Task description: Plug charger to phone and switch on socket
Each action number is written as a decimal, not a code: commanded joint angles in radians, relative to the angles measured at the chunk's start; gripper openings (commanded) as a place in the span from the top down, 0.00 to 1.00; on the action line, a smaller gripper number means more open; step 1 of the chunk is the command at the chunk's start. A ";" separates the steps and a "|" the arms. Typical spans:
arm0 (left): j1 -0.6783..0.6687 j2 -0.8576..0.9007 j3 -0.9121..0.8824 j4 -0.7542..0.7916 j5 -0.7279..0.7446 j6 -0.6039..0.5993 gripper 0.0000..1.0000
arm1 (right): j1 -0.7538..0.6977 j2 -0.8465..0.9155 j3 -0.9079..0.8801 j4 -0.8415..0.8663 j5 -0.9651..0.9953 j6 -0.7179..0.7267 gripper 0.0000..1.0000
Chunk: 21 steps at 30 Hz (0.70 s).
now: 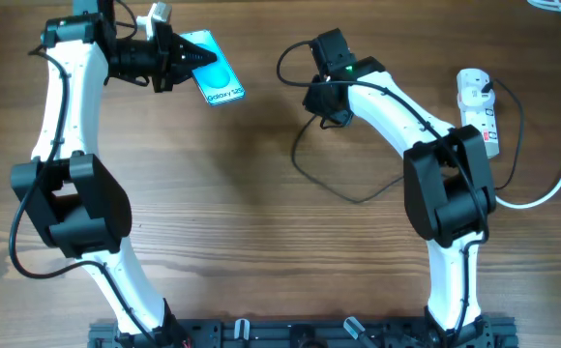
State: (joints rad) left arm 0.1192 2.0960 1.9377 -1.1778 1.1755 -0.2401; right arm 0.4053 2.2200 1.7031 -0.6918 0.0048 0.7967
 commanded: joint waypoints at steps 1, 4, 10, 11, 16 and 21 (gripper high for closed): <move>0.000 -0.022 0.013 0.002 0.019 0.024 0.96 | 0.011 0.049 -0.011 0.019 0.029 0.015 0.66; 0.000 -0.022 0.013 0.002 0.019 0.024 0.96 | 0.022 0.080 -0.012 0.042 0.025 0.014 0.66; 0.000 -0.022 0.013 0.001 0.016 0.024 0.96 | 0.022 0.083 -0.031 0.085 0.044 0.015 0.66; 0.000 -0.022 0.013 -0.006 0.016 0.024 0.96 | 0.022 0.083 -0.037 0.093 0.044 0.015 0.66; 0.000 -0.022 0.013 -0.009 0.016 0.024 0.96 | 0.022 0.101 -0.043 0.119 0.052 0.015 0.66; 0.000 -0.022 0.013 -0.010 0.016 0.024 0.96 | 0.022 0.102 -0.042 0.111 0.006 -0.015 0.95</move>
State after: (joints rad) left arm 0.1192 2.0960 1.9377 -1.1866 1.1721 -0.2401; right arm 0.4267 2.2761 1.6833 -0.5636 0.0353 0.8101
